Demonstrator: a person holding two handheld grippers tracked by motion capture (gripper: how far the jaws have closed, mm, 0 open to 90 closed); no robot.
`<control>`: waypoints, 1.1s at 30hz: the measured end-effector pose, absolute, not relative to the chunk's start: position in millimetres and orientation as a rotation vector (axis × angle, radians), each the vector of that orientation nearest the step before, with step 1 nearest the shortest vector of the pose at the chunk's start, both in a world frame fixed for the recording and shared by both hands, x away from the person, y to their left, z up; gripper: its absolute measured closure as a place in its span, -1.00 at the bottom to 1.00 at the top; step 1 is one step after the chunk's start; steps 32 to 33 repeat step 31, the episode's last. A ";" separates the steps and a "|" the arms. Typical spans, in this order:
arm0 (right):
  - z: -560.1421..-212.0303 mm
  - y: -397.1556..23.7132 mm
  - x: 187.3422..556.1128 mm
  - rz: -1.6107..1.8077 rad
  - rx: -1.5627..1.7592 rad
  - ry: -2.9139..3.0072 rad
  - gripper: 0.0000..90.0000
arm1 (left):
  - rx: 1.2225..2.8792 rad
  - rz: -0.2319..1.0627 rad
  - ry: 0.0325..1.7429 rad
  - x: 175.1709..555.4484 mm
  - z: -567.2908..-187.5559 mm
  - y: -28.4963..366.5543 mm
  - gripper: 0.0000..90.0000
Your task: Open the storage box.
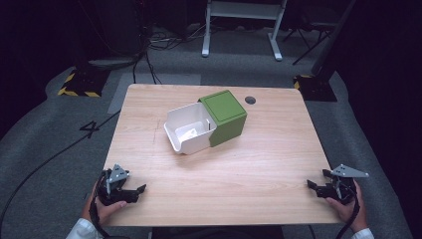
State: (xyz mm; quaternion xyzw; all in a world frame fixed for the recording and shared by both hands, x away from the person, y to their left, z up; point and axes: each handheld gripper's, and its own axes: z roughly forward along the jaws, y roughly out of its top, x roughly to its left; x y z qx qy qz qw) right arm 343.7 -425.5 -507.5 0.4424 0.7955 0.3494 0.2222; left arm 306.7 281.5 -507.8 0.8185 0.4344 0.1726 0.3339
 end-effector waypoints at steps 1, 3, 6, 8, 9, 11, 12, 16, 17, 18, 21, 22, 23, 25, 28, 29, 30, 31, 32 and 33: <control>-507.5 -425.3 343.6 0.964 1.221 2.197 -0.65 | 2.136 0.450 1.132 306.8 -507.9 281.6 -0.64; -507.4 -425.2 343.4 0.964 1.223 2.197 -0.65 | 2.135 0.449 1.135 306.7 -507.9 281.4 -0.65; -507.4 -425.0 343.2 0.962 1.222 2.196 -0.65 | 2.135 0.449 1.135 306.7 -507.9 281.4 -0.65; -507.4 -425.0 343.2 0.963 1.223 2.196 -0.65 | 2.134 0.450 1.135 306.7 -508.0 281.4 -0.65; -507.4 -425.0 343.2 0.962 1.223 2.195 -0.65 | 2.133 0.449 1.134 306.8 -508.0 281.4 -0.65; -507.5 -425.3 343.5 0.963 1.221 2.196 -0.65 | 2.140 0.450 1.129 307.3 -507.8 282.2 -0.65; -507.4 -425.1 343.3 0.963 1.223 2.196 -0.65 | 2.140 0.451 1.129 307.5 -507.8 282.2 -0.65; -507.4 -425.0 343.2 0.961 1.216 2.195 -0.65 | 2.139 0.449 1.128 307.6 -507.8 282.3 -0.65; -507.4 -425.0 343.1 0.962 1.220 2.196 -0.65 | 2.138 0.447 1.129 307.6 -507.9 282.3 -0.65; -507.4 -425.0 343.2 0.962 1.221 2.196 -0.65 | 2.140 0.450 1.126 308.1 -507.8 282.6 -0.65; -507.4 -424.9 343.0 0.961 1.219 2.196 -0.65 | 2.140 0.450 1.127 308.2 -507.8 282.6 -0.65; -507.4 -425.0 343.1 0.961 1.217 2.195 -0.65 | 2.139 0.450 1.127 308.2 -507.8 282.6 -0.64; -507.4 -425.0 343.0 0.962 1.216 2.196 -0.65 | 2.140 0.452 1.125 308.5 -507.8 282.7 -0.64; -507.4 -425.2 343.2 0.963 1.220 2.197 -0.65 | 2.135 0.452 1.128 308.8 -508.0 282.7 -0.64; -507.4 -425.2 343.2 0.965 1.220 2.199 -0.65 | 2.136 0.451 1.135 309.1 -507.8 282.7 -0.64; -507.4 -425.2 343.2 0.965 1.218 2.199 -0.65 | 2.136 0.452 1.135 309.1 -507.8 282.7 -0.64; -507.4 -425.3 343.3 0.966 1.219 2.200 -0.65 | 2.136 0.452 1.135 309.2 -507.8 282.8 -0.64; -507.5 -425.4 343.4 0.968 1.221 2.200 -0.65 | 2.135 0.451 1.135 309.3 -507.8 282.7 -0.64; -507.5 -425.4 343.4 0.968 1.221 2.200 -0.65 | 2.135 0.451 1.135 309.3 -507.8 282.7 -0.64; -507.5 -425.4 343.4 0.968 1.221 2.200 -0.65 | 2.135 0.451 1.135 309.3 -507.8 282.7 -0.64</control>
